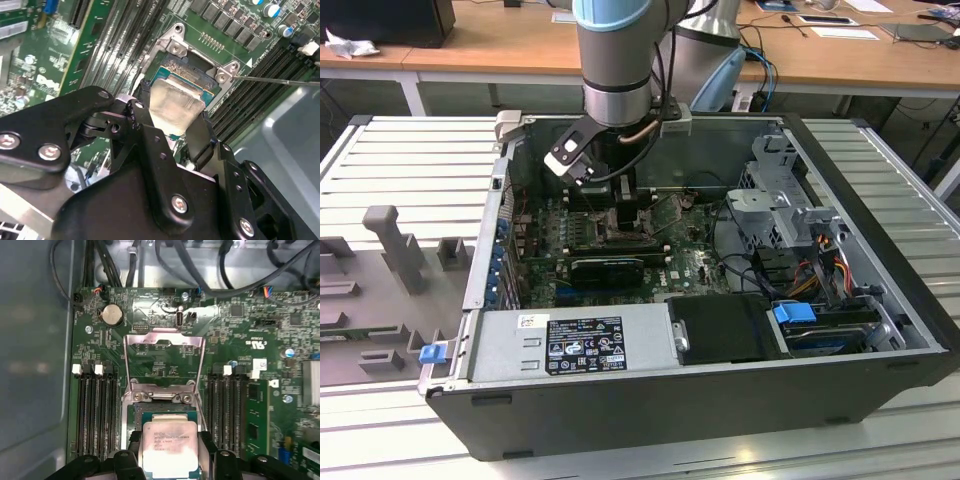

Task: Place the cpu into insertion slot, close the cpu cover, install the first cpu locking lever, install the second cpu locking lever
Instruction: 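Place the cpu into insertion slot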

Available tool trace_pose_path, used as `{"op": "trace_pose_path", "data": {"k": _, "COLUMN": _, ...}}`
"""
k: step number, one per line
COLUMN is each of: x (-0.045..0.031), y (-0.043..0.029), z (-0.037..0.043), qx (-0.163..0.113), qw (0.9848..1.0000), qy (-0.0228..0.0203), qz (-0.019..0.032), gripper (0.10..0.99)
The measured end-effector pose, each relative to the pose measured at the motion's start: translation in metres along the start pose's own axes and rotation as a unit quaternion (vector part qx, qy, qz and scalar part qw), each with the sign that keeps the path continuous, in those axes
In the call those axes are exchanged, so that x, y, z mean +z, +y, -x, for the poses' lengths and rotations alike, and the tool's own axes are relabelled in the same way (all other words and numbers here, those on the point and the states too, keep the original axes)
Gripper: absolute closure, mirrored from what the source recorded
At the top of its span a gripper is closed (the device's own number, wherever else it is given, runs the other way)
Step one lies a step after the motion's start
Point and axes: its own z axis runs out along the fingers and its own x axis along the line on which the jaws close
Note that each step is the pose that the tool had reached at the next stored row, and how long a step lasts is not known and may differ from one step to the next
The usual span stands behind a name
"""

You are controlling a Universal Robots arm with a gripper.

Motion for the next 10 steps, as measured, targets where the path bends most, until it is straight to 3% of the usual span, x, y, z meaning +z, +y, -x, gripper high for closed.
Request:
{"op": "trace_pose_path", "data": {"k": 5, "x": 0.0137, "y": -0.0015, "z": -0.0028, "qx": 0.015, "qw": 0.9999, "qy": -0.0012, "qz": 0.0002, "gripper": 0.557}}
{"op": "trace_pose_path", "data": {"k": 10, "x": 0.0196, "y": -0.0020, "z": -0.0046, "qx": 0.018, "qw": 0.9998, "qy": -0.0014, "qz": 0.0003, "gripper": 0.557}}
